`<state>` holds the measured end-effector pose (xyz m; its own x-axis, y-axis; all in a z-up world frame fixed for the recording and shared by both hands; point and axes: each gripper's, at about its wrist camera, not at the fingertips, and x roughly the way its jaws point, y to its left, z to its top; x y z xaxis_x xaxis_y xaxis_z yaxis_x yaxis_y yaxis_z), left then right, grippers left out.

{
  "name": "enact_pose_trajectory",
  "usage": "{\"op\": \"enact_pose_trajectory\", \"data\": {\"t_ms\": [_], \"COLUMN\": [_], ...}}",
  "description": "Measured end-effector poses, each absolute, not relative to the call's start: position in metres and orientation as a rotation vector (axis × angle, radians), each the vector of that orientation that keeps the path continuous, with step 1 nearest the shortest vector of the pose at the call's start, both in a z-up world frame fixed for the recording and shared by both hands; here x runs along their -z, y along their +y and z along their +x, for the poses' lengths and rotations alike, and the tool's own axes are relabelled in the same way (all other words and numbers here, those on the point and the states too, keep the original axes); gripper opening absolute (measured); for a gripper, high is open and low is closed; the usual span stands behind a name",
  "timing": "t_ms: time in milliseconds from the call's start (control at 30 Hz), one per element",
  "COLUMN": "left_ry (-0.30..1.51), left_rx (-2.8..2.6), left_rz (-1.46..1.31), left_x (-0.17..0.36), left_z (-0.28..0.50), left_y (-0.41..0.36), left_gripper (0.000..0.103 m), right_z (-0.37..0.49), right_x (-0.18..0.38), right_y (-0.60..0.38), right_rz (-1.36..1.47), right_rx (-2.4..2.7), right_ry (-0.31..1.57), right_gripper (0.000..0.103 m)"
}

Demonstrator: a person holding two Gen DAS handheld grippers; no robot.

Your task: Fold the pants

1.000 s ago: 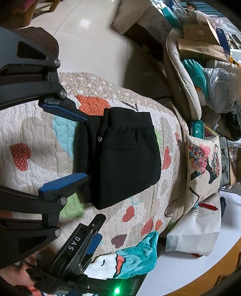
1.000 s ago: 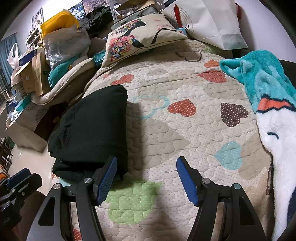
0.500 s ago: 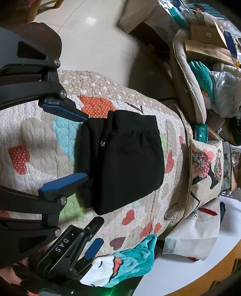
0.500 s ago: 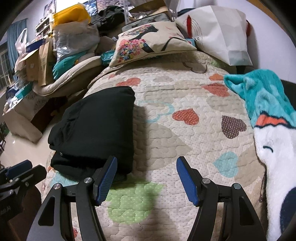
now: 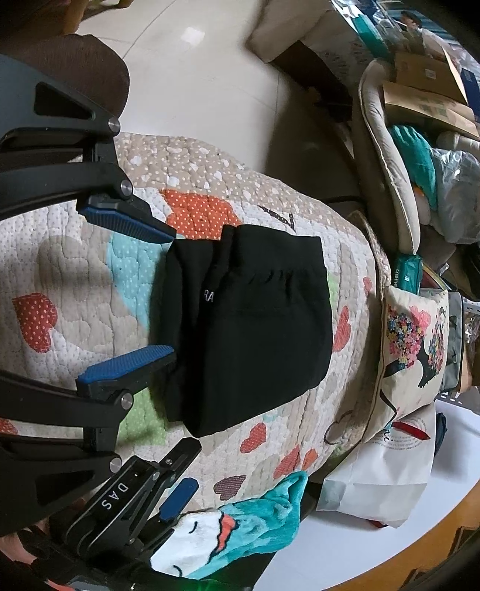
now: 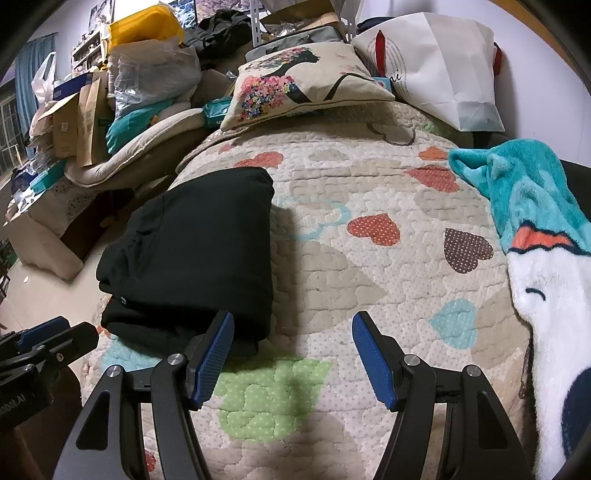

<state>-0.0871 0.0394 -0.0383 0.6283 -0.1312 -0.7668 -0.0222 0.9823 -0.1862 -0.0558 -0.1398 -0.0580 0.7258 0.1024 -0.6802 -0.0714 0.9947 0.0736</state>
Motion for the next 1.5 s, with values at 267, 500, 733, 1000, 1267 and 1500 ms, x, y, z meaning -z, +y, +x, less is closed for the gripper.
{"op": "enact_pose_trajectory", "data": {"t_ms": [267, 500, 733, 1000, 1267, 1500], "left_ry": [0.875, 0.899, 0.966, 1.025, 1.006, 0.975], "left_rx": [0.038, 0.040, 0.197, 0.295, 0.368, 0.420], "left_rz": [-0.309, -0.488, -0.617, -0.739, -0.590, -0.610], "left_x": [0.035, 0.042, 0.065, 0.107, 0.097, 0.072], "left_z": [-0.074, -0.044, 0.000, 0.031, 0.030, 0.056], "left_y": [0.075, 0.119, 0.117, 0.112, 0.071, 0.058], "left_gripper": [0.057, 0.057, 0.057, 0.065, 0.057, 0.047], "right_z": [-0.056, -0.036, 0.025, 0.098, 0.134, 0.144], "right_x": [0.054, 0.027, 0.024, 0.074, 0.109, 0.074], "right_y": [-0.141, -0.148, -0.149, -0.139, -0.128, -0.137], "right_rz": [0.054, 0.143, 0.294, 0.346, 0.543, 0.542], "right_rx": [-0.095, -0.153, -0.262, -0.332, -0.510, -0.538], "right_ry": [0.739, 0.741, 0.843, 1.000, 1.103, 1.027], "right_gripper": [0.072, 0.073, 0.078, 0.079, 0.063, 0.029]}}
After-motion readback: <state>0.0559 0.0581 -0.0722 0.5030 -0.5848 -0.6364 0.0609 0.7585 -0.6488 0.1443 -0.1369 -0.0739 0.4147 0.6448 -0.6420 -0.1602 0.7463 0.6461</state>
